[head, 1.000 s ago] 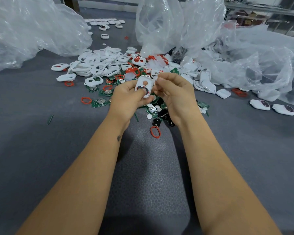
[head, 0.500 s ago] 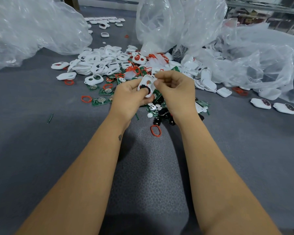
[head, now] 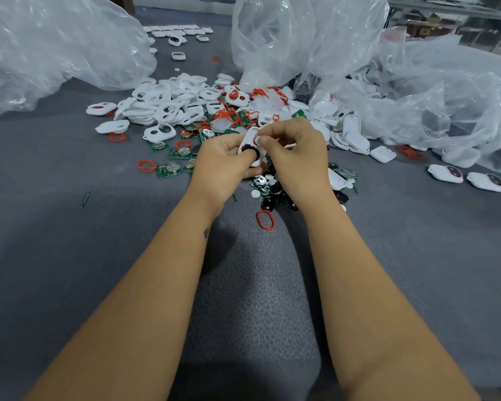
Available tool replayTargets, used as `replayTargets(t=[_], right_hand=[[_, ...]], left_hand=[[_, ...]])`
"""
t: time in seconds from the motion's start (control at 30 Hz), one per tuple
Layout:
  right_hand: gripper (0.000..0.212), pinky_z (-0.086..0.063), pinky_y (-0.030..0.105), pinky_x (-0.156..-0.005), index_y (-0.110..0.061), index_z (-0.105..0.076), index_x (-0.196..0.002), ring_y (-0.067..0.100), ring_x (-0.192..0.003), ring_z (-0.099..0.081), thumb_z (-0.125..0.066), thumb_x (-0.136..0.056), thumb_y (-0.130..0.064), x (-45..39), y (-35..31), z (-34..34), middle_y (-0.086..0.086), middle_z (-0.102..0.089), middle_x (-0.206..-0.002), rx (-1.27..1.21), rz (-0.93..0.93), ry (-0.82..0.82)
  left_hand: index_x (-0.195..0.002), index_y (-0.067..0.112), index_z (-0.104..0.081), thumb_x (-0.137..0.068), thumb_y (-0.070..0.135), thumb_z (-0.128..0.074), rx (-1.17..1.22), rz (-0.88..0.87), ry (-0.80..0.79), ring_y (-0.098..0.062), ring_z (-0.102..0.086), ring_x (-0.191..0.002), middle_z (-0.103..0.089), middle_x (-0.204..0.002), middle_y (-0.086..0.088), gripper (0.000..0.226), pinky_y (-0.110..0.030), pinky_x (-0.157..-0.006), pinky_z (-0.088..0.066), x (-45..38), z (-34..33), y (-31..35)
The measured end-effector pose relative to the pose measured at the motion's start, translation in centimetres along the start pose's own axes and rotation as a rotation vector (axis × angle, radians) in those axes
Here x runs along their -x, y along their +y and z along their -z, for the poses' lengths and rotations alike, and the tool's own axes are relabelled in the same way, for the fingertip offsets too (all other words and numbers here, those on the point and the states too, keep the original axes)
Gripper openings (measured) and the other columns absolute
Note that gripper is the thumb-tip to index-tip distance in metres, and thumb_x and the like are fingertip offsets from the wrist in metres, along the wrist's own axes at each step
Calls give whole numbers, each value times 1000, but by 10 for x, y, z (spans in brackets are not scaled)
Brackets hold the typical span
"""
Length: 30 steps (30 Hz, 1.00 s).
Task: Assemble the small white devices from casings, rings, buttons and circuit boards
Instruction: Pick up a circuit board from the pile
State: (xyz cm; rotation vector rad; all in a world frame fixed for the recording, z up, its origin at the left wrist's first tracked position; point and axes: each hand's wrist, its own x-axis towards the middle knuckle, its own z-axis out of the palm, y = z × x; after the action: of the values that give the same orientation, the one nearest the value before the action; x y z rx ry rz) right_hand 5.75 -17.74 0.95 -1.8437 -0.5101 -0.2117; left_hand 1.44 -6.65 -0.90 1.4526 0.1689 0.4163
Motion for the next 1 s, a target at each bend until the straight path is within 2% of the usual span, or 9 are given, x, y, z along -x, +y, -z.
replayTargets(t=[0.2,0.33,0.5,0.6,0.73,1.0], right_hand=[[9,-39,7,-73,-18,-72,-84,5,-86,-54,-69,-84,-9,-1,1,0,4,-62,-101,22,6,-9],[16,-46,12,-73,-22,-70,-80,3,-77,-58,-69,-84,-6,-1,1,1,0,-68,-91,-129,-35,51],[17,-50,18,-67,-17,-69,-82,5,-69,-62,-67,-85,0,-3,0,4,-1,-69,-78,-307,-97,57],[16,-50,17,-67,-13,-71,-86,6,-70,-62,-66,-85,3,-3,0,4,2,-70,-80,-336,-105,28],[17,-51,19,-70,-15,-71,-82,8,-74,-62,-68,-83,1,-2,0,4,0,-70,-79,-291,-94,7],[7,-45,20,-74,-8,-67,-90,8,-77,-53,-61,-89,-5,-1,0,1,12,-65,-97,-133,-113,-32]], left_hand=[[-106,8,-70,-91,-7,-51,2,5,-3,-22,-72,-88,-74,-97,-13,28,-24,-75,-58,0,0,-1],[-99,11,-70,-91,-7,-53,35,14,9,-20,-72,-86,-75,-90,-6,26,-22,-72,-57,-1,0,-1],[-91,14,-70,-91,-8,-53,97,38,23,-18,-73,-81,-76,-81,-1,28,-19,-69,-56,-1,0,0],[-90,15,-70,-91,-8,-53,106,41,23,-18,-73,-81,-76,-79,2,29,-19,-68,-56,-1,0,1],[-94,15,-69,-91,-7,-54,89,30,18,-14,-72,-80,-75,-79,4,27,-19,-68,-56,-1,0,1],[-101,9,-69,-91,-8,-53,51,30,0,-17,-72,-86,-75,-89,-3,26,-22,-72,-57,0,-1,1]])
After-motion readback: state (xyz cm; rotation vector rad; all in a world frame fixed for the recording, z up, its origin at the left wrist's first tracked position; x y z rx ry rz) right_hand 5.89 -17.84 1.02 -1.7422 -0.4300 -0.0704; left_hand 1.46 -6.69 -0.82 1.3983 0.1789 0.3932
